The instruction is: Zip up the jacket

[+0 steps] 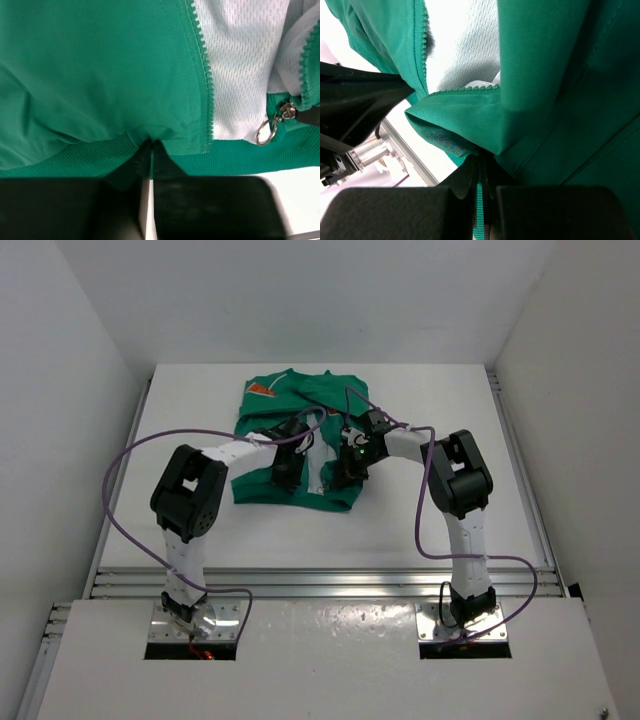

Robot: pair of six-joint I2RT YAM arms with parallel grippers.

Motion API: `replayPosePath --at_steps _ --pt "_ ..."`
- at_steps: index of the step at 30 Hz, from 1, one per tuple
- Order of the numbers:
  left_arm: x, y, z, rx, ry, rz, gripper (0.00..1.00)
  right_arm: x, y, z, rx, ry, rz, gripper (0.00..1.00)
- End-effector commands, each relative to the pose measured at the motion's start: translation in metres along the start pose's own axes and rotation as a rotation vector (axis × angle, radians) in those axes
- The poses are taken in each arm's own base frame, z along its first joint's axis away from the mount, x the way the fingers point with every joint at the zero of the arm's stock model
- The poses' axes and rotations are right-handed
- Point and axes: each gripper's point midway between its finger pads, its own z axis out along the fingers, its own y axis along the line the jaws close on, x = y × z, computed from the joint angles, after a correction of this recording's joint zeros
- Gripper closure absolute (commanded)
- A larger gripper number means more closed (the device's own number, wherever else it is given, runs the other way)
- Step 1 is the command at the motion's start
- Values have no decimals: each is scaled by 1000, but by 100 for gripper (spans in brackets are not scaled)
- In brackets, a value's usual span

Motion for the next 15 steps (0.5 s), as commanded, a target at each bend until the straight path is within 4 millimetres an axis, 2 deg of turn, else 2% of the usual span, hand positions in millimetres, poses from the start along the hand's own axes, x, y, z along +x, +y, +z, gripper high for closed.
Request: replayPosePath --at_steps 1,3,4,5,6,10,11,12,13,14,15 --pt "3 -2 17 3 16 20 95 1 -3 -6 57 -10 -29 100" --pt "-15 4 -3 21 -43 2 100 2 -5 -7 80 -6 -31 100" --pt "-13 2 -9 57 -48 -7 100 1 -6 -9 83 -10 -37 100" --pt "-22 9 -18 76 -84 -19 100 3 -7 -9 91 -3 -45 100" --pt "-33 11 -40 96 -139 -30 100 4 -9 -10 104 -2 -44 100" --pt "-55 37 -78 102 -253 -63 100 4 -13 -13 129 -1 -53 100" --pt "-59 55 -93 74 -288 -97 100 4 -14 -15 133 -4 -52 100" --pt "-64 63 -101 69 -312 -114 100 4 -15 -16 138 -5 -50 100" --pt "-60 71 -105 57 -311 -115 100 3 -16 -17 141 -6 -50 100" --pt "-64 93 -118 3 -345 -144 100 1 -15 -20 142 -14 -57 100" --pt "-59 102 -119 -10 -337 -163 100 0 -17 -22 144 -16 -61 100"
